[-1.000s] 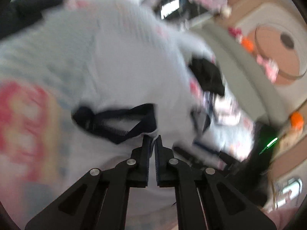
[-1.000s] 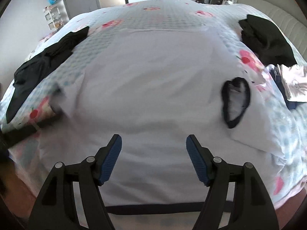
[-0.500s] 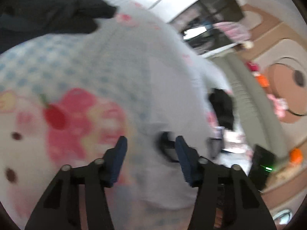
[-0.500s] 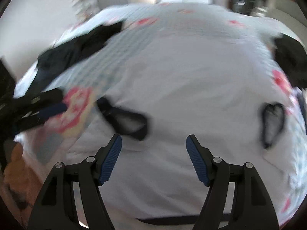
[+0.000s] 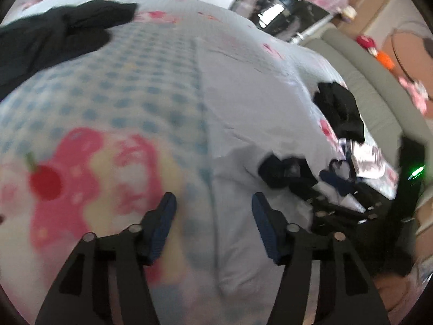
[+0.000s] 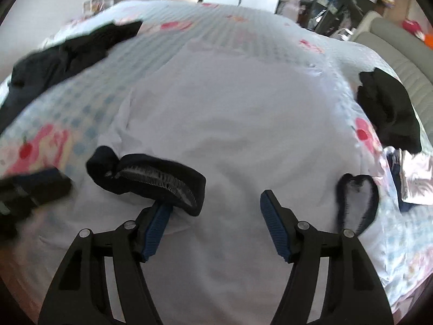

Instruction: Fold clothes

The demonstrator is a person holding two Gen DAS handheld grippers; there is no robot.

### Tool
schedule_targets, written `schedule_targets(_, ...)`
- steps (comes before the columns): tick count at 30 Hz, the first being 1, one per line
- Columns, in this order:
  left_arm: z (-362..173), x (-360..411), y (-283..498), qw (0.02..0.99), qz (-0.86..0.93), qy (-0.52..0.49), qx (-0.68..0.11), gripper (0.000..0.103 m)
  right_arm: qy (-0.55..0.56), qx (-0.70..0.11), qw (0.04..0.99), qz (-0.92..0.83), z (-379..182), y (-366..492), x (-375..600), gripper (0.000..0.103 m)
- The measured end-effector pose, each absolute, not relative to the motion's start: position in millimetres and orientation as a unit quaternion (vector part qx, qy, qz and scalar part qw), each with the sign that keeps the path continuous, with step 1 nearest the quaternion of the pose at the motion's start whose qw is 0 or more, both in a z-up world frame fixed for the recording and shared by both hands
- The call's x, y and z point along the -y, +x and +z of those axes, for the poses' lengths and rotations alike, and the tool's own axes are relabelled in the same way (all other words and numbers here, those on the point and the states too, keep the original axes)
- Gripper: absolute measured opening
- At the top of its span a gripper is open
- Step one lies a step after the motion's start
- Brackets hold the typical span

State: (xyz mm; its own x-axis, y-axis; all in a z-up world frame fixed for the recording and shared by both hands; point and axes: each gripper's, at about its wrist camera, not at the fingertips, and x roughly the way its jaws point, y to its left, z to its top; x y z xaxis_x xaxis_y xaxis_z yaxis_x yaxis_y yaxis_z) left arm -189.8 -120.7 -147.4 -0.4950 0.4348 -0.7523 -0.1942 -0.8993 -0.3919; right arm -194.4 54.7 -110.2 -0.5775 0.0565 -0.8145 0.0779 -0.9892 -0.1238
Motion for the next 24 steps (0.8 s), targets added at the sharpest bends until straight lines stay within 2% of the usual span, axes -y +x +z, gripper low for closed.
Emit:
schedule_targets(4, -156, 83, -186, 0.142, 0.857, -0.494, -0.023, 0.061, 0.463, -0.027, 0.020, -0.886, -105, -190, -66, 0.068)
schedule_targets(7, -144, 81, -174, 0.104, 0.881, -0.458, -0.051, 0.061, 0.468, -0.040, 0.006, -0.883, -109, -186, -72, 0.068)
schedule_targets(11, -121, 103, -169, 0.089, 0.909, -0.408, 0.013, 0.061, 0.472, 0.016, 0.029, -0.881, -105, -191, -78, 0.068)
schedule_targets(14, -113, 122, -180, 0.105, 0.904, -0.404, 0.090, 0.061, 0.466, 0.002, 0.030, -0.884, -104, -193, -72, 0.069)
schedule_targets(24, -140, 105, -251, 0.132, 0.878, -0.457, 0.056, 0.061, 0.476, -0.042, 0.027, -0.878, -106, -174, -71, 0.069)
